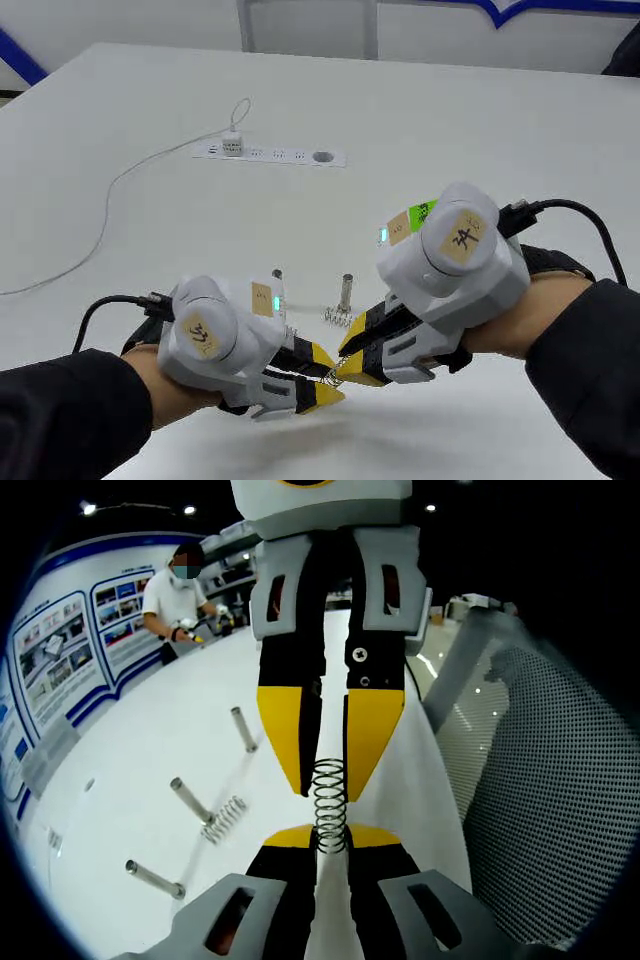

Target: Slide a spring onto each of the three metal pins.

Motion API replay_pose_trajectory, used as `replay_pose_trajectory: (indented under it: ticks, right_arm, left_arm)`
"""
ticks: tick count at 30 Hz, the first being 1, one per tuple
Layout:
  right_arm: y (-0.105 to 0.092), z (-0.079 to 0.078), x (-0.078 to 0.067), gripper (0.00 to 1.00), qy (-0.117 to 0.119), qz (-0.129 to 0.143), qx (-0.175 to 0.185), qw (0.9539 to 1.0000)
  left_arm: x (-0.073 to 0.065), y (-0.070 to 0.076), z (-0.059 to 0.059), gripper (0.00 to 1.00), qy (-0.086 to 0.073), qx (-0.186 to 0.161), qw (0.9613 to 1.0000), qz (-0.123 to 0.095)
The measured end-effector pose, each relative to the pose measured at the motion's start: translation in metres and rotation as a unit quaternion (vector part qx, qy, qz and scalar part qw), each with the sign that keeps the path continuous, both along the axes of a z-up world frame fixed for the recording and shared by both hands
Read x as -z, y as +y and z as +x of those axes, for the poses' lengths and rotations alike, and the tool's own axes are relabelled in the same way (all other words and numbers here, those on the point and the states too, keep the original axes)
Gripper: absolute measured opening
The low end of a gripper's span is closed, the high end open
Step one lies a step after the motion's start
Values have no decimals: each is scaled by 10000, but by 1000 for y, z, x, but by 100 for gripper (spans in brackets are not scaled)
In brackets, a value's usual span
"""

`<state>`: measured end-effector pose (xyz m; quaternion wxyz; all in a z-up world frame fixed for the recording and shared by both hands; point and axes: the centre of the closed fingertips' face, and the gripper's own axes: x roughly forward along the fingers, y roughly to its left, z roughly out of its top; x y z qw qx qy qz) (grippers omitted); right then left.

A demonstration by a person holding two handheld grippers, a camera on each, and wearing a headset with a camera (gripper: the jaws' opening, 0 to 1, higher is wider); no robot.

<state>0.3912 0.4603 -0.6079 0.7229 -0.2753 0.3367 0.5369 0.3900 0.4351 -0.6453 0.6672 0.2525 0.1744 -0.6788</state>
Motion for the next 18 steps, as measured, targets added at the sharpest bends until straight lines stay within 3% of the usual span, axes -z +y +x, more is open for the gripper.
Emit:
replay_pose_trajectory:
  ticks: [5,18]
  right_arm:
    - [-1,-1,0,14,33,88,19,10000]
    - [-1,-2,14,15,144,-12,49,9999]
  left_arm:
    - [0,1,0,10,19,-11,10000,-21]
    - [-6,-3,-3,11,-8,29,9999,-117]
